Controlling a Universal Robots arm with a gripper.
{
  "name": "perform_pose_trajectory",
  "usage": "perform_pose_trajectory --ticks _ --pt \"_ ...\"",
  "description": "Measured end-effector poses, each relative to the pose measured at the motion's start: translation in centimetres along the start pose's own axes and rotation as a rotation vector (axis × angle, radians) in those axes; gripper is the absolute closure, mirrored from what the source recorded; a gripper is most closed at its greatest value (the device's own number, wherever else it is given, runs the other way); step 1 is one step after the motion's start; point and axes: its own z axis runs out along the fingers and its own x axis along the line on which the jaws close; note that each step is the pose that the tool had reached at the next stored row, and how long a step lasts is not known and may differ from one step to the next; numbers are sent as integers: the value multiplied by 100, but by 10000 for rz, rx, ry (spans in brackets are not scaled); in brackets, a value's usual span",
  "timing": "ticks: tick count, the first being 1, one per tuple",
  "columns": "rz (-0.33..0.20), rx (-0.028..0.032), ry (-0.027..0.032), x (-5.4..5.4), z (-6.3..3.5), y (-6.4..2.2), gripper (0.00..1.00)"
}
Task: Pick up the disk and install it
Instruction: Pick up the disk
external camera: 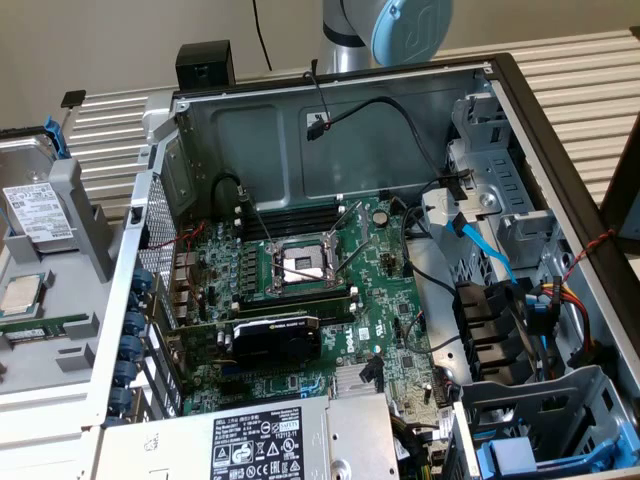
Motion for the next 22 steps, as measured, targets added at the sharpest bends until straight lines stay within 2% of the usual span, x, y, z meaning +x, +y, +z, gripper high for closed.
perform_pose_trajectory --ticks 2,5,9,15,16,17,19,20,22 --pt "254 20 0 -1 1 0 89" --pt "360 57 7 -16 4 -4 89" --pt "518 66 2 -33 16 -10 89" --pt "1217 76 -23 -33 25 -10 89" --pt "1304 77 -24 -33 26 -10 83" --pt "1400 79 -26 -33 28 -10 83" --pt "1569 81 -29 -34 31 -9 70" --pt "1662 82 -30 -33 32 -9 70" --pt "1875 86 -34 -33 36 -9 58"
